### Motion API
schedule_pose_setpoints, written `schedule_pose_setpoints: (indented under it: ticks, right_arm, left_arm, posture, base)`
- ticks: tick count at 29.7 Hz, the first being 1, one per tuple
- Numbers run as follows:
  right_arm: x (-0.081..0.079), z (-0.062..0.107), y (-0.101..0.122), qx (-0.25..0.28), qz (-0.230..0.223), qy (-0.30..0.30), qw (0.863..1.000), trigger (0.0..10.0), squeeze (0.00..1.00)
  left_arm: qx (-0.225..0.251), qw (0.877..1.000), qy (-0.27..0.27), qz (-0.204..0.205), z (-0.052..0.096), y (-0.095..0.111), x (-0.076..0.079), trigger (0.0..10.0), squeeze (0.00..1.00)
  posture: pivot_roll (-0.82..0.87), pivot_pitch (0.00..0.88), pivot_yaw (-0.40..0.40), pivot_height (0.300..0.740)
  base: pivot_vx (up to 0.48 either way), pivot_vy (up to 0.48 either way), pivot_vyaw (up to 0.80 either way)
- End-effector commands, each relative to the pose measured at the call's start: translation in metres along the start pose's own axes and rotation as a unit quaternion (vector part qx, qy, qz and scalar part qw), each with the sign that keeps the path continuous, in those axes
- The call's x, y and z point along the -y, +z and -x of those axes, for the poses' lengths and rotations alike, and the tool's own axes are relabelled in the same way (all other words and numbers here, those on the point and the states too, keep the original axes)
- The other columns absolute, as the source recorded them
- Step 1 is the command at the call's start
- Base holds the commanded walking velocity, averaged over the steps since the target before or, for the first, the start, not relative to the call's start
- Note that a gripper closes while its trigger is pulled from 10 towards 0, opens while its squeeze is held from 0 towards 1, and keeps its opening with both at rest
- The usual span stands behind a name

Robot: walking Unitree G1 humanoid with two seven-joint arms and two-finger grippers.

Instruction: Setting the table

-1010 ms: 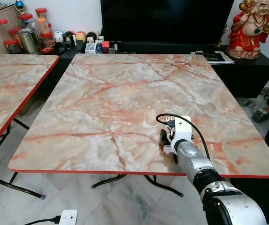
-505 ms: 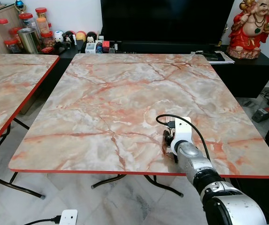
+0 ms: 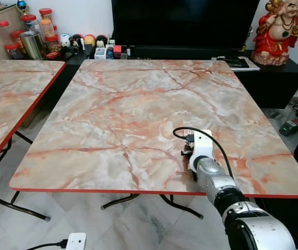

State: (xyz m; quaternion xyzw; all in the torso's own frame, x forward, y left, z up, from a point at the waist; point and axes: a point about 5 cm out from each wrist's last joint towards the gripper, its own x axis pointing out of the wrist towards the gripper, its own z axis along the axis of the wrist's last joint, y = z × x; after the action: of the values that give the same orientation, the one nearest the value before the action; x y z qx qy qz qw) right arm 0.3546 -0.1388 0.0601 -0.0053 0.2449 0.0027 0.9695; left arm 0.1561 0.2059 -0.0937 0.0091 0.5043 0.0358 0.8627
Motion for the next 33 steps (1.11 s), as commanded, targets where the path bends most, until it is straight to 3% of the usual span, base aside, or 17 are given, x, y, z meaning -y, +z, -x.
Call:
schedule_pose_setpoints:
  ticks: [1, 23, 24, 25, 26, 28, 30, 33]
  right_arm:
    - [0.002, 0.000, 0.007, 0.013, 0.002, -0.001, 1.000, 0.0, 0.00]
    - [0.001, 0.000, 0.009, 0.018, 0.003, 0.001, 1.000, 0.0, 0.00]
    - [0.001, 0.001, 0.021, 0.061, -0.002, 0.007, 0.998, 10.0, 0.00]
    - [0.001, 0.001, 0.021, 0.061, -0.002, 0.007, 0.998, 10.0, 0.00]
    - [0.001, 0.002, 0.030, 0.094, -0.006, 0.009, 0.995, 10.0, 0.00]
    - [0.001, 0.002, 0.030, 0.094, -0.006, 0.009, 0.995, 10.0, 0.00]
    - [0.001, 0.008, 0.048, 0.163, -0.021, 0.011, 0.986, 10.0, 0.00]
    - [0.002, 0.011, 0.056, 0.195, -0.030, 0.012, 0.980, 10.0, 0.00]
  left_arm:
    - [-0.012, 1.000, -0.005, -0.004, 0.000, -0.004, 0.001, 10.0, 0.00]
    - [-0.008, 1.000, -0.002, -0.006, 0.000, -0.004, 0.000, 10.0, 0.00]
    - [-0.003, 1.000, 0.000, -0.004, 0.000, -0.003, 0.000, 10.0, 0.00]
    - [-0.003, 1.000, 0.000, -0.004, 0.000, -0.003, 0.000, 10.0, 0.00]
    - [-0.002, 1.000, 0.002, -0.004, 0.000, -0.003, -0.001, 10.0, 0.00]
    - [-0.002, 1.000, 0.002, -0.004, 0.000, -0.003, -0.001, 10.0, 0.00]
    - [-0.002, 1.000, 0.006, 0.000, 0.001, -0.004, -0.002, 10.0, 0.00]
    - [-0.001, 1.000, 0.008, 0.001, 0.001, -0.004, -0.003, 10.0, 0.00]
  posture:
    - [0.04, 0.000, -0.031, 0.728]
    - [0.04, 0.000, -0.028, 0.728]
    - [0.04, 0.000, -0.028, 0.728]
    - [0.04, 0.000, -0.028, 0.728]
    - [0.04, 0.000, -0.027, 0.728]
    - [0.04, 0.000, -0.027, 0.728]
    - [0.04, 0.000, -0.025, 0.728]
    - [0.04, 0.000, -0.024, 0.728]
  base:
    - [0.000, 0.000, 0.00]
    - [0.000, 0.000, 0.00]
    - [0.000, 0.000, 0.00]
    - [0.000, 0.000, 0.00]
    - [0.000, 0.000, 0.00]
    - [0.000, 0.000, 0.00]
    - [0.000, 0.000, 0.00]
    - [0.000, 0.160, 0.00]
